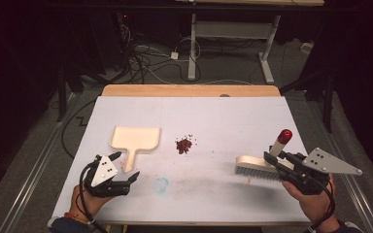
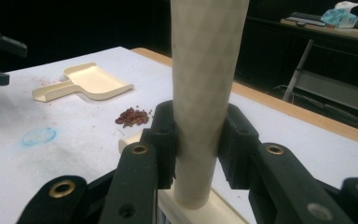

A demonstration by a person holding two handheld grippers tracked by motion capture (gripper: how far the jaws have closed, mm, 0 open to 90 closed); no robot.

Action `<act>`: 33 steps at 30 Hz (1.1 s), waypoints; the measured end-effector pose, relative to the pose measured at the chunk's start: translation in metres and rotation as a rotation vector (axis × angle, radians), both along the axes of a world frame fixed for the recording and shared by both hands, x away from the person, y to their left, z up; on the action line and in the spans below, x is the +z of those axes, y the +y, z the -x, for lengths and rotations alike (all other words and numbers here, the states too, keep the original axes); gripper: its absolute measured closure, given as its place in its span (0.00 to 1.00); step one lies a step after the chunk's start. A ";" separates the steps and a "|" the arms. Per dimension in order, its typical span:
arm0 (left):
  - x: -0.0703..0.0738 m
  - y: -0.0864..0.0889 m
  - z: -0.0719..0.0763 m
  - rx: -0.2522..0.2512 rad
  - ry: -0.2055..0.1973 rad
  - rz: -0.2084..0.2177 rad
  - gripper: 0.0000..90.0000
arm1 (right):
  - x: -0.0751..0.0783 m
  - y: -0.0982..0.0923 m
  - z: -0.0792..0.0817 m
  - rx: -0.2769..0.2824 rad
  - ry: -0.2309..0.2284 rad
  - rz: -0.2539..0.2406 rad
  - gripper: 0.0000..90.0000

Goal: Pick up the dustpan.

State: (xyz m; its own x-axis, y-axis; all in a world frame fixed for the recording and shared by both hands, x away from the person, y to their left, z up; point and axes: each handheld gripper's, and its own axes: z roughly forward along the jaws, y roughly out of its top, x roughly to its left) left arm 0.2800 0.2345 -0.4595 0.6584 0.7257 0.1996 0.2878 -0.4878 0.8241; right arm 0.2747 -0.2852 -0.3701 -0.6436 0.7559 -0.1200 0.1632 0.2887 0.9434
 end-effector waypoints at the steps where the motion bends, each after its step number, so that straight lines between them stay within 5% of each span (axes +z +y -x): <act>1: -0.003 0.002 0.000 0.015 0.011 -0.004 0.17 | 0.000 0.000 0.000 0.000 0.000 0.000 0.78; 3: -0.009 0.007 0.003 0.056 0.058 -0.005 0.17 | -0.002 0.000 -0.001 0.000 0.002 0.009 0.78; 16: -0.007 0.011 0.021 0.102 0.090 -0.041 0.20 | 0.000 0.006 -0.005 0.022 -0.021 0.007 0.78; 17: -0.006 0.010 0.022 0.114 0.094 -0.078 0.20 | 0.000 0.007 -0.004 0.024 -0.025 0.010 0.78; 20: -0.003 0.010 0.021 0.110 0.078 -0.095 0.20 | 0.001 0.009 -0.004 0.019 -0.049 0.014 0.78; 25: 0.001 0.008 0.001 0.150 0.118 -0.070 0.19 | 0.000 0.010 -0.004 0.010 -0.047 0.019 0.78; 28: -0.003 0.005 -0.018 0.190 0.194 -0.084 0.19 | 0.000 0.008 -0.005 0.001 -0.045 0.017 0.78; 33: -0.012 0.000 -0.047 0.233 0.321 -0.039 0.19 | -0.002 0.009 -0.008 -0.003 -0.036 0.024 0.78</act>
State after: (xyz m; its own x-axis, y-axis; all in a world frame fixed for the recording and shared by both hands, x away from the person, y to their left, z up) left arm 0.3272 0.2347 -0.4716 0.5104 0.8590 0.0405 0.6345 -0.4079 0.6566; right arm 0.2823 -0.2766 -0.3719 -0.6361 0.7547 -0.1607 0.1305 0.3104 0.9416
